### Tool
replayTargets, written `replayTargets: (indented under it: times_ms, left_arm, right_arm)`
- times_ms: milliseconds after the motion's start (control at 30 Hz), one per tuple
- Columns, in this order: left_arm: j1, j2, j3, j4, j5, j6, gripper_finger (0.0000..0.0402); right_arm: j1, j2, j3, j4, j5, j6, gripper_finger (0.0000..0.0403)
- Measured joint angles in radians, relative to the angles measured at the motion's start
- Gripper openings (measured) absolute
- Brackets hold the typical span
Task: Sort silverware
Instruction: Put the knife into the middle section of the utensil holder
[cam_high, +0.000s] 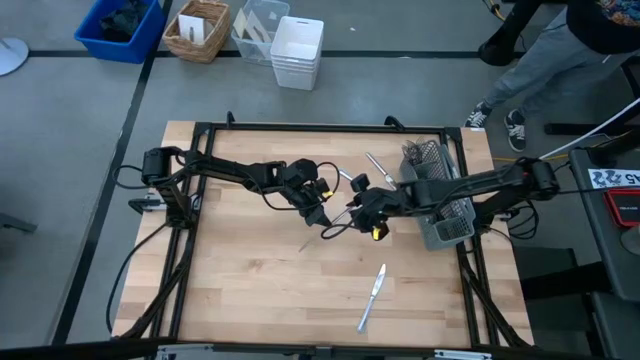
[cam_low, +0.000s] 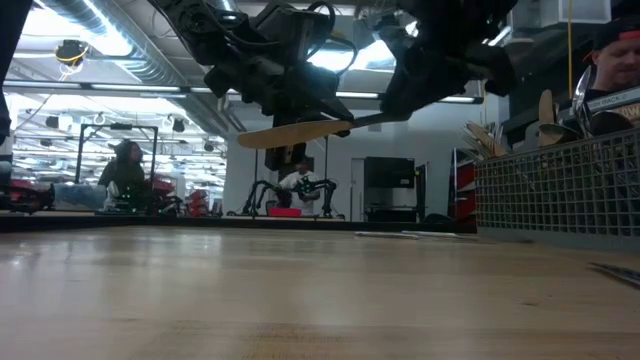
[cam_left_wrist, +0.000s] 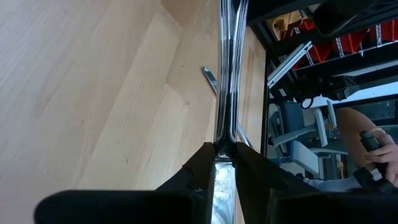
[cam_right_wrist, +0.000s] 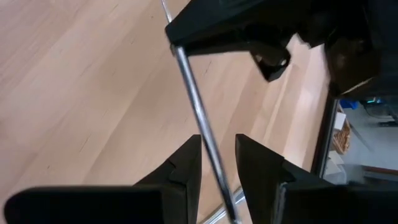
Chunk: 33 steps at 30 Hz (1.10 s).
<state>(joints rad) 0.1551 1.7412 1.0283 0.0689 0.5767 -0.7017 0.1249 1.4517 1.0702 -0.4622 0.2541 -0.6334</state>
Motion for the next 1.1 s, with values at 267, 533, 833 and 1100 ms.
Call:
replayTargets:
  times_ms: [267,533,833,1100]
  left_arm:
    - [0.0,0.0,0.0,0.002,0.0,-0.006,0.0044]
    - [0.0,0.0,0.0,0.0,0.0,0.0,0.0042]
    - [0.0,0.0,0.0,0.004,-0.007,0.08,0.007]
    - [0.0,0.002,0.0,0.054,-0.012,0.326,0.0107]
  right_arm:
    - [0.0,0.032,0.0,0.0,0.017,0.0,0.0102]
    - [0.0,0.042,0.0,-0.004,0.026,0.0,0.0074]
    - [0.0,0.042,0.0,-0.033,0.026,0.01,0.0023]
    - [0.0,0.029,0.002,-0.124,0.031,0.127,0.0022]
